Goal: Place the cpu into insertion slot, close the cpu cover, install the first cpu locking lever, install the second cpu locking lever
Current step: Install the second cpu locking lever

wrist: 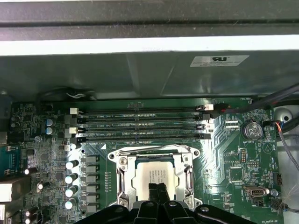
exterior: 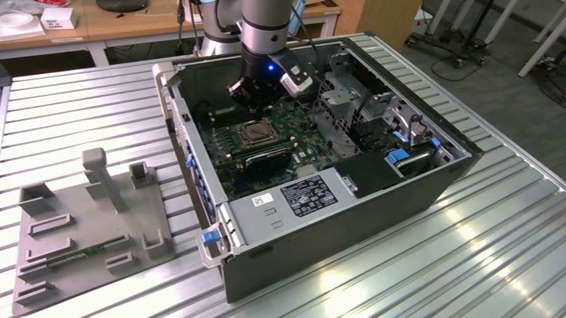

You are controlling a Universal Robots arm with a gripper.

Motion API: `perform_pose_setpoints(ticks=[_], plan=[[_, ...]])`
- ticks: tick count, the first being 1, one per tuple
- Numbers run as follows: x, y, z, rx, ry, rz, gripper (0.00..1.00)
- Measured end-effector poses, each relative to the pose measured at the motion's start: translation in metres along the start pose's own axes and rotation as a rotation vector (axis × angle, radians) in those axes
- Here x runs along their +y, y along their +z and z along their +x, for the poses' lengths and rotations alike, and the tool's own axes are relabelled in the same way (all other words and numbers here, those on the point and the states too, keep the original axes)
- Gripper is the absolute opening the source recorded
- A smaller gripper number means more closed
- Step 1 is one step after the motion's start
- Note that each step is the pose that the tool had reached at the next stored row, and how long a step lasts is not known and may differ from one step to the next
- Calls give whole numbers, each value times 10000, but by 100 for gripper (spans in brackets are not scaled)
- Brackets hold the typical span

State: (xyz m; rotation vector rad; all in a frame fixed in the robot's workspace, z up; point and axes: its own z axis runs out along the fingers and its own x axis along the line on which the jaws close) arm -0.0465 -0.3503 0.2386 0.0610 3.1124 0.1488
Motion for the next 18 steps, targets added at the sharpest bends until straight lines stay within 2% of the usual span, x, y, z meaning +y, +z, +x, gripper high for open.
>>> perform_pose_setpoints(ticks=[7, 18], plan=[[-89, -10, -3, 0, 2, 0, 11], [-286, -29, -10, 0, 2, -3, 11]])
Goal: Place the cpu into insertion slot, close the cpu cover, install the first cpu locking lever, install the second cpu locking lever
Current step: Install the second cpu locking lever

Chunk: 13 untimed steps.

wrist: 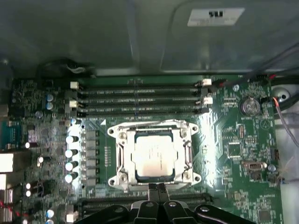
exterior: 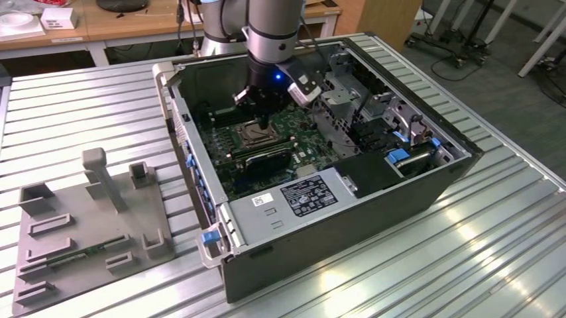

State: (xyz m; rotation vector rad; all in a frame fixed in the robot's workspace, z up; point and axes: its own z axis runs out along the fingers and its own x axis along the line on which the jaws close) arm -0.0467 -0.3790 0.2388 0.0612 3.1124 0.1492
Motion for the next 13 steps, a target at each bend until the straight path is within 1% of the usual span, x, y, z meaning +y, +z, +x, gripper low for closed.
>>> perform_pose_setpoints(ticks=[7, 13], plan=[[-62, -6, -2, 0, 0, 0, 11], [-66, -6, 0, -1, 0, 0, 11]])
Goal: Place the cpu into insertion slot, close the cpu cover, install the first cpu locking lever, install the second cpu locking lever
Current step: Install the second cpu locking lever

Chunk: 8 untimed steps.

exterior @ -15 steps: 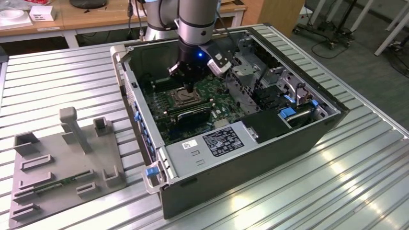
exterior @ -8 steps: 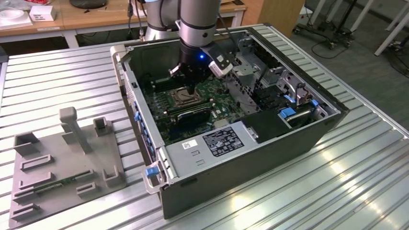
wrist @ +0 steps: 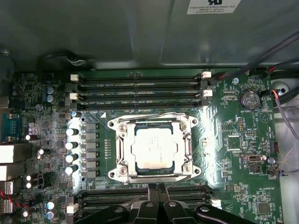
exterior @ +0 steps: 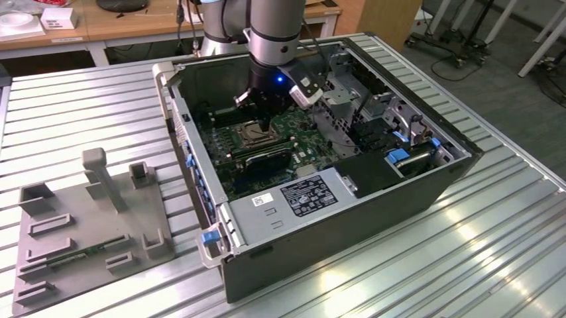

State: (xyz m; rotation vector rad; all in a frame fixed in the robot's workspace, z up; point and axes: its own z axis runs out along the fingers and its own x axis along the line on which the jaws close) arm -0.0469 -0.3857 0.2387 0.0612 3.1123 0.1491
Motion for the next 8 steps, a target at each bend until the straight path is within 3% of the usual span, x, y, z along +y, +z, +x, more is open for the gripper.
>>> perform_pose_setpoints(ticks=[8], plan=[[-4, 2, 91, -85, -7, -4, 11]])
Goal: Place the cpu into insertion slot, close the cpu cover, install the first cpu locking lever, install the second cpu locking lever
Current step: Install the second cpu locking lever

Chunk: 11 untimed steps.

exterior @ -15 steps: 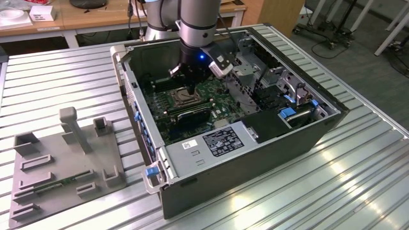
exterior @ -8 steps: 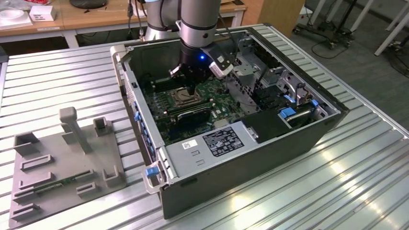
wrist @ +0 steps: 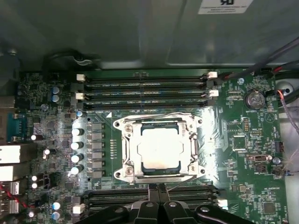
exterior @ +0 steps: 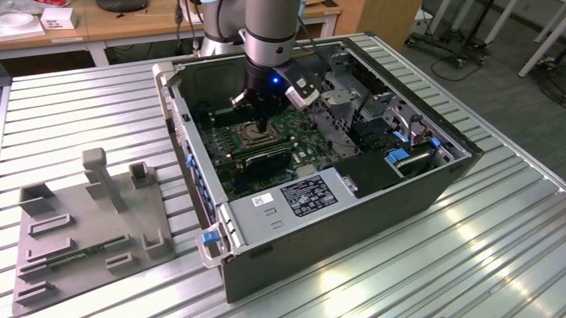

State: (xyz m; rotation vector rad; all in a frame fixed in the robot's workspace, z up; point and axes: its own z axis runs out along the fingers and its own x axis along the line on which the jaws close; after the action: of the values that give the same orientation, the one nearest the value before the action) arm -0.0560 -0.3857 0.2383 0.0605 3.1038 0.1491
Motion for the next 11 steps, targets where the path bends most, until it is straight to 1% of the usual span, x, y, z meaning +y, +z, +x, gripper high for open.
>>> perform_pose_setpoints(ticks=[6, 9, 11], plan=[[-4, 4, 101, -46, -6, -3, 11], [-7, 14, 145, -56, -5, -1, 11], [-9, 23, 160, -56, -6, -1, 11]])
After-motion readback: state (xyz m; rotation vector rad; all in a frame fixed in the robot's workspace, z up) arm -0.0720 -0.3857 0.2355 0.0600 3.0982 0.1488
